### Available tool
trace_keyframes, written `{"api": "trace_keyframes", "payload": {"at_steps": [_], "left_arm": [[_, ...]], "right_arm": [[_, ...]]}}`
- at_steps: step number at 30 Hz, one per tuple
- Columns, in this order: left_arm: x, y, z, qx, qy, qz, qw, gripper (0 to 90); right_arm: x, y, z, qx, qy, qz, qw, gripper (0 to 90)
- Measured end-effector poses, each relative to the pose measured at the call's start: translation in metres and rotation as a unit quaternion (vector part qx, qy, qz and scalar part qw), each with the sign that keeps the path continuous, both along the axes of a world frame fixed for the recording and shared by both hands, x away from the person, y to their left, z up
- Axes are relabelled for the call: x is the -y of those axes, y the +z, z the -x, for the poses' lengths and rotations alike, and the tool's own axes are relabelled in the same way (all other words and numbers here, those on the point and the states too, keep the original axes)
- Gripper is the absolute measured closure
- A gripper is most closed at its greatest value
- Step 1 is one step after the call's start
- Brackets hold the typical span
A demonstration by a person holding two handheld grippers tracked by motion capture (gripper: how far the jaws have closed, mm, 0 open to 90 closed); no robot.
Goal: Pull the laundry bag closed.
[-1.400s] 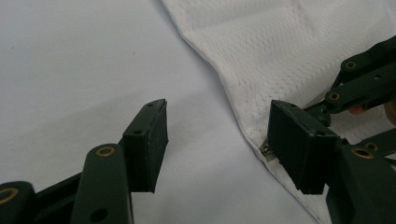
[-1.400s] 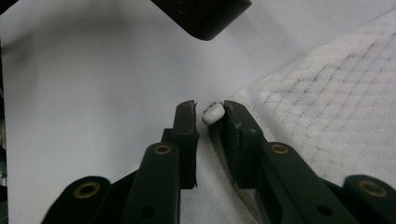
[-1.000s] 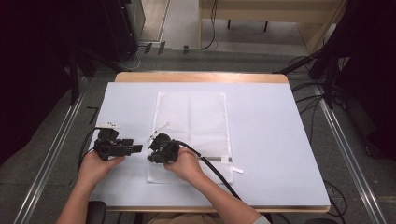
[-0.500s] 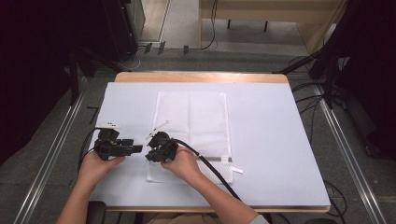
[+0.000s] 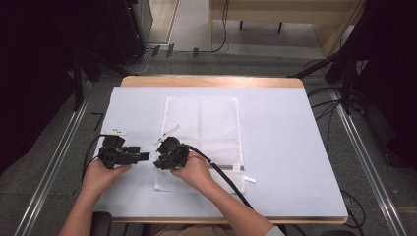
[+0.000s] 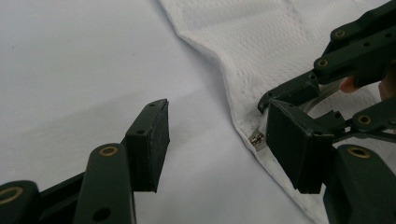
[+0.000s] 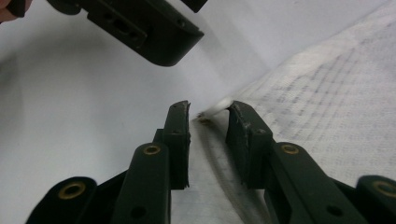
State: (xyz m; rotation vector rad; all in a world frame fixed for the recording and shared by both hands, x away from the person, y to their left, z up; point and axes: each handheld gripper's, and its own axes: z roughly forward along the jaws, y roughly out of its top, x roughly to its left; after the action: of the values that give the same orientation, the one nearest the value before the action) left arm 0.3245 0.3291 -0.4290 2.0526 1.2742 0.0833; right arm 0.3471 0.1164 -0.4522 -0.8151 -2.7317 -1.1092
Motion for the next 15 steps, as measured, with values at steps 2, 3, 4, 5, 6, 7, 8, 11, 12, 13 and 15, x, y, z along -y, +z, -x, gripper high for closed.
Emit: {"api": "trace_keyframes", "payload": {"at_steps": [2, 3, 4, 5, 6, 7, 8, 11, 12, 13, 15], "left_arm": [[0.0003, -0.0005, -0.0002, -0.002, 0.001, 0.001, 1.0000, 40.4], [0.0003, -0.0006, -0.0003, -0.001, 0.000, 0.000, 1.0000, 40.4], [0.0003, -0.0005, -0.0002, -0.001, 0.000, 0.001, 1.0000, 40.3], [0.0003, -0.0005, -0.0002, -0.001, 0.000, 0.001, 1.0000, 40.3], [0.0002, -0.0004, -0.0002, -0.001, 0.000, 0.001, 1.0000, 40.3], [0.0001, -0.0004, -0.0002, -0.001, 0.001, 0.001, 1.0000, 40.3], [0.0001, -0.0005, -0.0003, -0.001, 0.003, 0.002, 1.0000, 40.3], [0.0003, -0.0004, -0.0001, -0.002, 0.002, 0.001, 1.0000, 40.3], [0.0003, -0.0004, 0.0000, -0.001, 0.001, 0.001, 1.0000, 40.2], [0.0001, -0.0004, -0.0001, -0.001, 0.001, 0.001, 1.0000, 40.2], [0.0000, -0.0004, -0.0002, -0.001, 0.002, 0.000, 1.0000, 40.2]], "right_arm": [[0.0012, -0.0014, -0.0025, 0.000, -0.002, 0.004, 1.0000, 70.0], [0.0016, -0.0031, -0.0048, -0.009, -0.005, 0.003, 0.9999, 71.3], [0.0015, -0.0038, -0.0056, -0.010, -0.002, -0.001, 0.9999, 72.2], [0.0015, -0.0038, -0.0056, -0.010, -0.002, -0.001, 0.9999, 72.2], [0.0008, -0.0039, -0.0053, -0.013, -0.003, -0.003, 0.9999, 72.5], [-0.0001, -0.0042, -0.0050, -0.013, -0.002, -0.001, 0.9999, 73.9], [-0.0012, -0.0044, -0.0045, -0.014, -0.001, 0.000, 0.9999, 75.5], [-0.0034, -0.0058, -0.0044, -0.014, 0.002, 0.001, 0.9999, 79.2], [-0.0044, -0.0062, -0.0031, -0.015, 0.006, 0.002, 0.9999, 81.8], [-0.0046, -0.0059, -0.0022, -0.015, 0.008, 0.003, 0.9998, 82.6], [-0.0050, -0.0055, 0.0001, -0.010, 0.013, 0.008, 0.9998, 84.3]]}}
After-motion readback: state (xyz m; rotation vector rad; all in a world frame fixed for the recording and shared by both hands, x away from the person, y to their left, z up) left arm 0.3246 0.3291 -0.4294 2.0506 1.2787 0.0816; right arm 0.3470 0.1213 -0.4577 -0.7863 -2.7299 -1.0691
